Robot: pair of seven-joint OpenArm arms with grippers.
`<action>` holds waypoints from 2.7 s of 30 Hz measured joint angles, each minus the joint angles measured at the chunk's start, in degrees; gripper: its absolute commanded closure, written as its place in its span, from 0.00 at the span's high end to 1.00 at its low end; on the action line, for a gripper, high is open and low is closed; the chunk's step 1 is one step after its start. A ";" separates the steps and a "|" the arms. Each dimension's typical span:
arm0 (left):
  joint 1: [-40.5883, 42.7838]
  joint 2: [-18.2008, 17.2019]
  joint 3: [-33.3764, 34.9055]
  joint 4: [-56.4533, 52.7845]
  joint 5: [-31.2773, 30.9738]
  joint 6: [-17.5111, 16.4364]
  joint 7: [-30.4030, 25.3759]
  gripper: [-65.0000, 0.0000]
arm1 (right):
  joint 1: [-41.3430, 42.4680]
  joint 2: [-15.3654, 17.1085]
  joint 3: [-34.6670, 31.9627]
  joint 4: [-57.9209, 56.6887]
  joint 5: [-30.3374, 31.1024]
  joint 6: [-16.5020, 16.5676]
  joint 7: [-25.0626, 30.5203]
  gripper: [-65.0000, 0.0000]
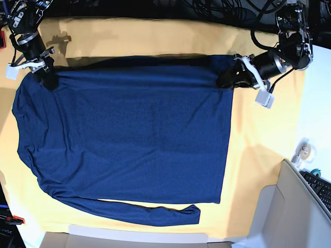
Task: Fold the T-shirt properly
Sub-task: 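Grasp the shoulder corners with both grippers and pull them outward, then adjust grips on the shoulder corners with both grippers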
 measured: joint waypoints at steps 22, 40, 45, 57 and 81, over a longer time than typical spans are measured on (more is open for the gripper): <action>-1.16 -0.20 0.00 -7.23 7.37 -0.20 0.76 0.25 | 0.85 1.27 -0.35 -5.64 -1.79 -0.17 -0.04 0.42; -0.94 -0.15 0.00 -7.17 7.37 -0.20 0.79 0.25 | -1.62 1.22 6.62 -3.89 -1.57 -0.17 -0.24 0.54; -0.96 -0.20 0.00 -7.17 7.39 -0.20 0.79 0.25 | -1.18 0.96 11.02 -3.91 -1.51 -0.17 0.17 0.54; -0.83 -0.20 0.00 -7.13 7.37 -0.20 0.79 0.25 | 2.71 0.13 12.66 -6.38 -1.90 -10.58 0.44 0.54; -0.20 -0.20 0.00 -7.13 7.32 -0.20 0.76 0.25 | 8.50 1.88 12.90 -14.32 -1.81 -18.95 3.02 0.54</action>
